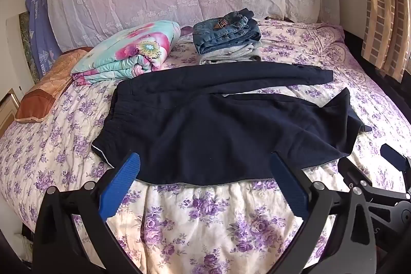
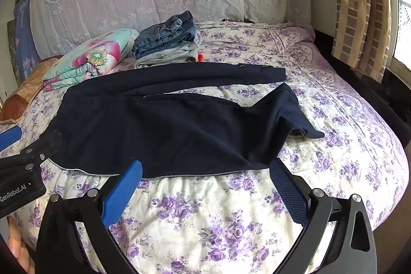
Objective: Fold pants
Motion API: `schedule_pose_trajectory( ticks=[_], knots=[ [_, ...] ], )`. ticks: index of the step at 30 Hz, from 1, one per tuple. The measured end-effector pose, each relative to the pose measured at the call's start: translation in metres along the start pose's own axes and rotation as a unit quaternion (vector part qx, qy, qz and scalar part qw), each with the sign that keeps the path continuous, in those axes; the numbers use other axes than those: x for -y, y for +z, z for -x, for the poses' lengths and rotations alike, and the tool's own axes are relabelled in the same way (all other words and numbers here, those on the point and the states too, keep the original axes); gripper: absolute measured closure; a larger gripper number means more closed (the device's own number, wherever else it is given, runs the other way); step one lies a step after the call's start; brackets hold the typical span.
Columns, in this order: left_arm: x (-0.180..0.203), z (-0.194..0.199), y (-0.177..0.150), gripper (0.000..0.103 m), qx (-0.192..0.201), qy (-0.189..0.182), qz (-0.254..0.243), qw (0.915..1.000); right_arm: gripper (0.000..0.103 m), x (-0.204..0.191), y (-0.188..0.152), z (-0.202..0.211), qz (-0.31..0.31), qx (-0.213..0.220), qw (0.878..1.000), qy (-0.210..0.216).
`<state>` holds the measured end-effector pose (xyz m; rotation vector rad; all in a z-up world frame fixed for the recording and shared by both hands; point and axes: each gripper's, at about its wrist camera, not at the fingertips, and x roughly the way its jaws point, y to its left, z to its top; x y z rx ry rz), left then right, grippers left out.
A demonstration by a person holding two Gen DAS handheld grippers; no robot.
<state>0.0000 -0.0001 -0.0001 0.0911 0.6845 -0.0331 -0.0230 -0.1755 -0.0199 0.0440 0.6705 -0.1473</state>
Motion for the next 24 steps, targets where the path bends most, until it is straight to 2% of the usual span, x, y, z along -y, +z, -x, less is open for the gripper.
schedule_pose_trajectory(
  ticks=[24],
  knots=[
    [-0.0033,-0.0039,-0.0016,0.005,-0.004,-0.004,0.005,1.0000,0.003,-0.0048,-0.0008,0.0010,0.001,-0.001,1.000,-0.002]
  ],
)
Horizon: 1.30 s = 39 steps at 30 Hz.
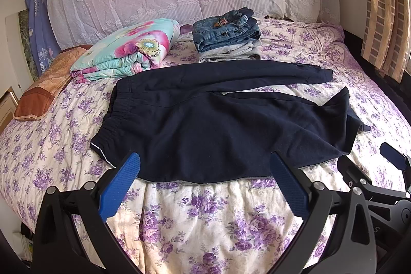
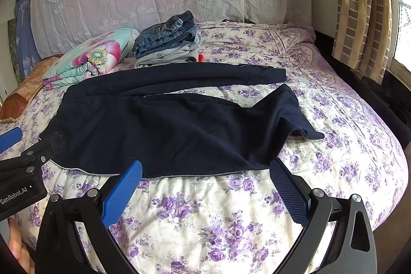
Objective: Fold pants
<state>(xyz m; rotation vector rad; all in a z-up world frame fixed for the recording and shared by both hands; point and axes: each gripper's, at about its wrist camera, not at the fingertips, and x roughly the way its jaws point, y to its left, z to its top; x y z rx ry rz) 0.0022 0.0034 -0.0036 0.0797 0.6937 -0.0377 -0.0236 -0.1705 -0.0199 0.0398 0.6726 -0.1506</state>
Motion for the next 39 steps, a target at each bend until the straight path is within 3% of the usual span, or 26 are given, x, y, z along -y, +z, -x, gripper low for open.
schedule_pose_trajectory(
  ticks=[39],
  knots=[
    [-0.009,-0.003,-0.004,0.005,-0.003,0.004,0.008,1.0000,0.003,-0.010,-0.004,-0.008,0.010,-0.010,1.000,0.004]
  ],
)
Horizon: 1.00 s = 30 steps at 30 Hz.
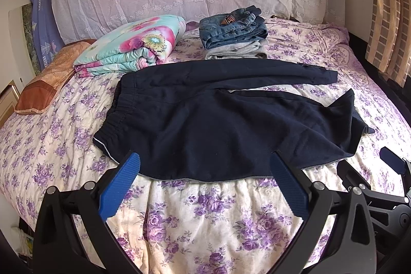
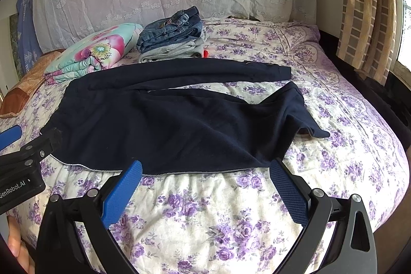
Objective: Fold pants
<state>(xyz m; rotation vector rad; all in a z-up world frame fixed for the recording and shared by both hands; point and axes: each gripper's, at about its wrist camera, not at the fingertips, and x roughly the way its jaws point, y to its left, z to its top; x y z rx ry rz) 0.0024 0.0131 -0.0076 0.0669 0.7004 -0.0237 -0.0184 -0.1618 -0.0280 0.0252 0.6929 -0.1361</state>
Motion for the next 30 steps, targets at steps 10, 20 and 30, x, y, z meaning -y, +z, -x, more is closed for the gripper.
schedule_pose_trajectory(
  ticks=[10,20,30],
  knots=[
    [-0.0011,-0.0001,0.0001,0.005,0.000,-0.001,0.000,1.0000,0.003,-0.0013,-0.0004,-0.0001,0.000,-0.001,1.000,0.000],
    [-0.0021,-0.0004,0.0002,0.005,0.000,-0.001,0.000,1.0000,0.003,-0.0008,-0.0002,-0.0005,-0.001,-0.001,1.000,0.000],
    [-0.0018,-0.0002,0.0005,0.005,-0.001,-0.002,0.001,1.0000,0.003,-0.0018,-0.0012,-0.0006,-0.001,-0.002,1.000,0.000]
  ],
)
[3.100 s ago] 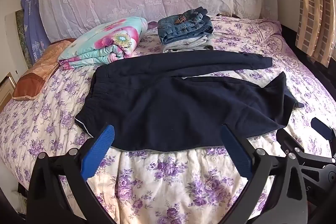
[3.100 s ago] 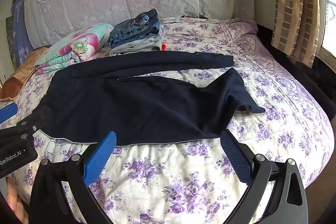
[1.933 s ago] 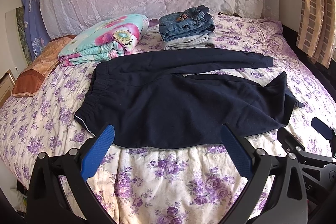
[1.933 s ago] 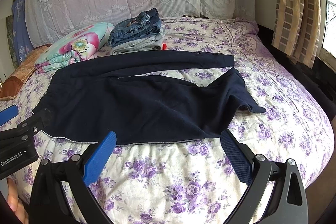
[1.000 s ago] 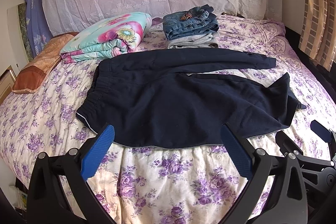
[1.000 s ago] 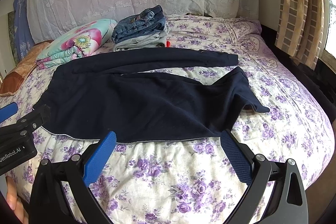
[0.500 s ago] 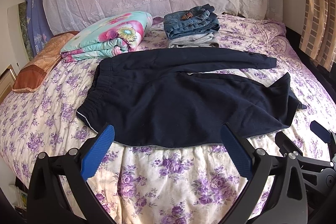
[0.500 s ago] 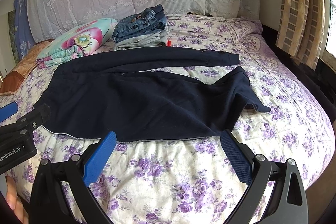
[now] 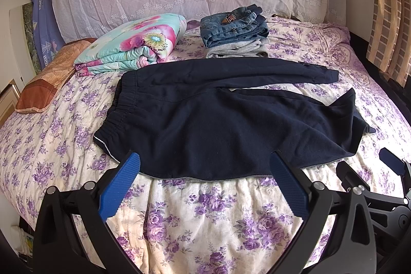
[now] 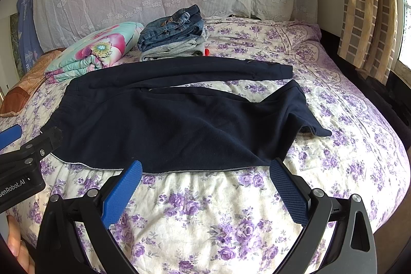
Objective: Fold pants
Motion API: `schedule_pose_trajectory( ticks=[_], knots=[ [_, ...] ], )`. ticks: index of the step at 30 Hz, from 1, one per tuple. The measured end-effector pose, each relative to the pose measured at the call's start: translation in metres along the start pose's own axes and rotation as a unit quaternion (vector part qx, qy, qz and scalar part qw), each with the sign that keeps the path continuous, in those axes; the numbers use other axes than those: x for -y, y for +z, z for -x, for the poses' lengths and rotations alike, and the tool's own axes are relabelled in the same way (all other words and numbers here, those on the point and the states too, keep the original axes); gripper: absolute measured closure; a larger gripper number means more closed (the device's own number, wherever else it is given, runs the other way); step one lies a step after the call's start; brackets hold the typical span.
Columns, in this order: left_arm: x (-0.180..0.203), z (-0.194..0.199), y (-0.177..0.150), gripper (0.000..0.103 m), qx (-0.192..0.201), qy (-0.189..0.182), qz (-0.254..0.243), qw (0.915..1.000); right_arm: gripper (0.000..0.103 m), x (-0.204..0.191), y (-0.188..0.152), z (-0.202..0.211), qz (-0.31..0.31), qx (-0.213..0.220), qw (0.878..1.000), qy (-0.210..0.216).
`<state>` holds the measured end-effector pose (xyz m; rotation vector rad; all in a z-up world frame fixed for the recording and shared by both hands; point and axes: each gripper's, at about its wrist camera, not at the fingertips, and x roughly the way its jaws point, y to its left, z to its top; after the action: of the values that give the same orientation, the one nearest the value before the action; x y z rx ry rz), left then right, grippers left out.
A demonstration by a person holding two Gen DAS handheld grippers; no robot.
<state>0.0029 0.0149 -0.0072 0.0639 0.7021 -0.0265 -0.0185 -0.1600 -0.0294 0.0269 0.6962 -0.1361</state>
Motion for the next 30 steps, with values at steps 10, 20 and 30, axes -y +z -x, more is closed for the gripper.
schedule_pose_trajectory(
  ticks=[10,20,30],
  knots=[
    [-0.008,-0.016,-0.010,0.005,-0.034,-0.014,-0.004,0.9993,0.003,0.001,-0.003,-0.005,0.000,-0.006,1.000,-0.004],
    [-0.099,-0.103,-0.036,0.005,-0.192,-0.050,0.121,0.9727,0.003,0.018,-0.011,-0.037,-0.026,-0.045,0.999,-0.001],
    [-0.191,-0.149,-0.020,0.050,-0.201,-0.092,0.273,0.9364,0.003,0.028,-0.011,-0.028,-0.030,-0.039,0.999,0.003]
  ],
)
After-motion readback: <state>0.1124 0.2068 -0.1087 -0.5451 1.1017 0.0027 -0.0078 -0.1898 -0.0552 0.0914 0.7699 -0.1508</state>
